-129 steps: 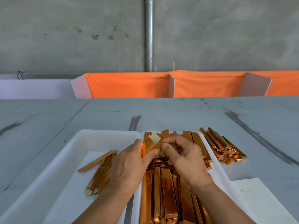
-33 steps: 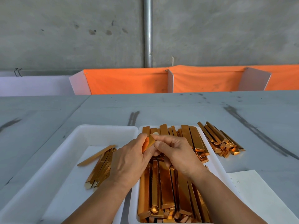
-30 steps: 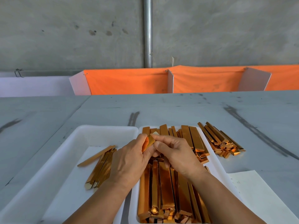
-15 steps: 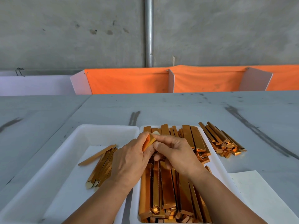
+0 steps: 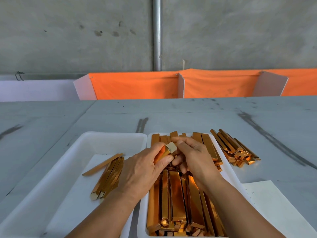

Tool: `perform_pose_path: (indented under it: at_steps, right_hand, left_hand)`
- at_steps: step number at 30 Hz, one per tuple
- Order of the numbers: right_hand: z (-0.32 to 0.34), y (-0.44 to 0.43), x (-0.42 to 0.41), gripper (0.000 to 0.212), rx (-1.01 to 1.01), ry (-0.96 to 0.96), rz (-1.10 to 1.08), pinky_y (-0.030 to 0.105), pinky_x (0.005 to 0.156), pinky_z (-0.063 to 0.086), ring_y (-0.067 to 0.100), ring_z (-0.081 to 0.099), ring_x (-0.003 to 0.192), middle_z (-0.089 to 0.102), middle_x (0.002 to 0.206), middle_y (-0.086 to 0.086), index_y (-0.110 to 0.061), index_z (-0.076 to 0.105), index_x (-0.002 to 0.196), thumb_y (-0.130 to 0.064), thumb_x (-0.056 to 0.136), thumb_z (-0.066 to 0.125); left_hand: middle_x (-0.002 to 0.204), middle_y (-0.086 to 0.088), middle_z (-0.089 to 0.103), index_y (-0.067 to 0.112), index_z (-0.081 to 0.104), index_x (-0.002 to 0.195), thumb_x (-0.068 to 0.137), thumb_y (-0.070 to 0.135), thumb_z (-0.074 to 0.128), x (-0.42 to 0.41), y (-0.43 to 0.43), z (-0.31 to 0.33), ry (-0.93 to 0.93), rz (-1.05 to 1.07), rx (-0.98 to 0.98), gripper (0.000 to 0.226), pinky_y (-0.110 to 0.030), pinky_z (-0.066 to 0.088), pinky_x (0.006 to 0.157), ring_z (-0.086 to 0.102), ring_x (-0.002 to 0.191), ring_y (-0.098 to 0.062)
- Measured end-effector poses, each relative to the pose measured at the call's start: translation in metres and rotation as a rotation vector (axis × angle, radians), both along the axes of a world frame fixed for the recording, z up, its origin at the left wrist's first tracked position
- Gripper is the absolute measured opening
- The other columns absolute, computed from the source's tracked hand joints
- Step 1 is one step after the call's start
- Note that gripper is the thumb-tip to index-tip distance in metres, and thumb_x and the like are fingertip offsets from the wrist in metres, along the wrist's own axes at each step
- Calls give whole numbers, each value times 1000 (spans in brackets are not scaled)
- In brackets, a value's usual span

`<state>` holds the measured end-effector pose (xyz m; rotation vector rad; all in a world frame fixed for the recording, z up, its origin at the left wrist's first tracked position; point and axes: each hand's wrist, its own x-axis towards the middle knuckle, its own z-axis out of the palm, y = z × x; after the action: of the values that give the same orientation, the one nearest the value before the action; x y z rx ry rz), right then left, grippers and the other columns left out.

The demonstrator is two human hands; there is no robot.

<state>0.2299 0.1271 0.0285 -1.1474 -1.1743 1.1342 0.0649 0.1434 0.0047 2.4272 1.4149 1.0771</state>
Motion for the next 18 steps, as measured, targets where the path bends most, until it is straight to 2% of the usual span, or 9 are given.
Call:
perform_pose_path:
  at_steps: [7, 12, 16, 18]
  right_hand:
    - [-1, 1, 0, 24, -56, 112, 133, 22, 42, 42, 13, 56, 55, 63, 74, 10, -15, 76, 101, -27, 100, 55]
    - [-3, 0, -1, 19, -21, 84, 134, 22, 42, 42, 15, 52, 52, 60, 66, 11, -19, 76, 99, -31, 96, 61]
    - [-5, 0, -4, 17, 30, 26, 105, 22, 41, 42, 14, 52, 49, 59, 62, 8, -18, 73, 98, -33, 94, 65]
    - [-6, 1, -4, 14, 56, -8, 83, 21, 40, 41, 12, 52, 47, 58, 58, 5, -18, 72, 98, -30, 94, 65]
  left_hand:
    - [76, 13, 54, 42, 39, 119, 83, 82, 16, -1, -3, 3, 56, 21, 38, 58, -27, 51, 59, 57, 69, -7]
    - [71, 16, 48, 42, 38, 118, 84, 78, 21, -1, -3, 4, 99, 45, 64, 53, -16, 37, 53, 52, 64, -5]
    - [74, 16, 50, 42, 38, 120, 84, 78, 24, -1, -5, 4, 109, 52, 53, 53, -17, 41, 57, 54, 67, -4]
    - [71, 16, 46, 40, 39, 119, 83, 79, 24, 0, -6, 5, 127, 72, 62, 55, -15, 36, 55, 52, 66, -5]
